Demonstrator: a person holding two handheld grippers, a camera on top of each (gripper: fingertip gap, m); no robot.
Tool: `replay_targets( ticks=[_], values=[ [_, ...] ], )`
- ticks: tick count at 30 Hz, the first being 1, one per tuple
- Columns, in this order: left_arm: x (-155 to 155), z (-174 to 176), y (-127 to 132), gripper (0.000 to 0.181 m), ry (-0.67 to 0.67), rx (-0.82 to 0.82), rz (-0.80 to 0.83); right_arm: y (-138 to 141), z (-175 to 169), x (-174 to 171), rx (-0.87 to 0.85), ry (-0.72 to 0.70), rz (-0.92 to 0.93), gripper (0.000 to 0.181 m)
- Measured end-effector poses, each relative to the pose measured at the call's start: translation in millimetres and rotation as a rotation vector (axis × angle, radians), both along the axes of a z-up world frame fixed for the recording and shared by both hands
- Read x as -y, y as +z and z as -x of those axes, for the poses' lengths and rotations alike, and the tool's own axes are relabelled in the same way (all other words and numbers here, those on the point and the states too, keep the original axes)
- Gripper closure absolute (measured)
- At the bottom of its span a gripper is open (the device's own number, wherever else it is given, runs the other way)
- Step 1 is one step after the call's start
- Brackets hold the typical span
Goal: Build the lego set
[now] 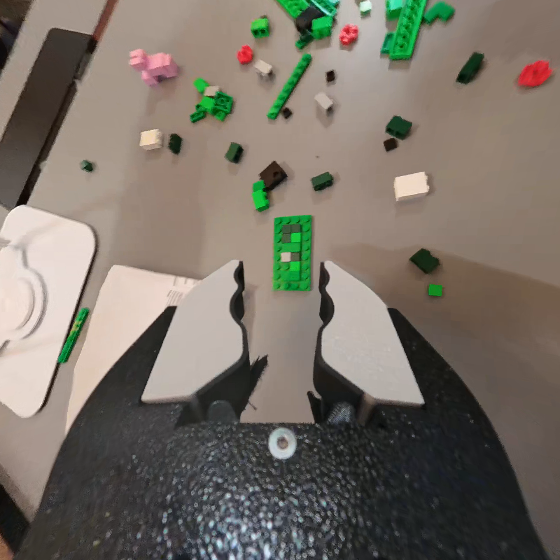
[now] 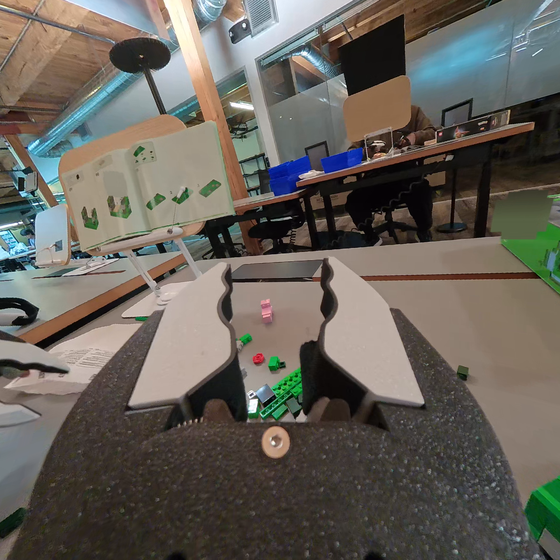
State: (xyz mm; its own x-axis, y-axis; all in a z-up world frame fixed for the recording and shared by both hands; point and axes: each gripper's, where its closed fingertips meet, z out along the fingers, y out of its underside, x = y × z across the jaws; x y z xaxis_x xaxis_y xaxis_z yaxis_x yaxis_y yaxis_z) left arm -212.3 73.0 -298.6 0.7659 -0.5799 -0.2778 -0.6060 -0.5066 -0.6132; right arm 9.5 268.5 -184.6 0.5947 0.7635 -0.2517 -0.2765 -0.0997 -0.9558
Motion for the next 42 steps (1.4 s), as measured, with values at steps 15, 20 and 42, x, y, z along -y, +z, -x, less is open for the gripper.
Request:
replay_targets(
  ticks=[15,20,42],
  values=[
    [18,132,40,0.142,0.666,0.217,-0.487,-13,23,4,0.109,0.007,-0.006,0.128],
    [17,138,43,0.145,0.685,0.206,-0.651,-19,24,1,0.111,0.004,0.019,0.131],
    [11,110,25,0.131,0.565,0.252,-0.673,-76,74,4,0.397,-0.003,-0.083,0.131]
  ],
)
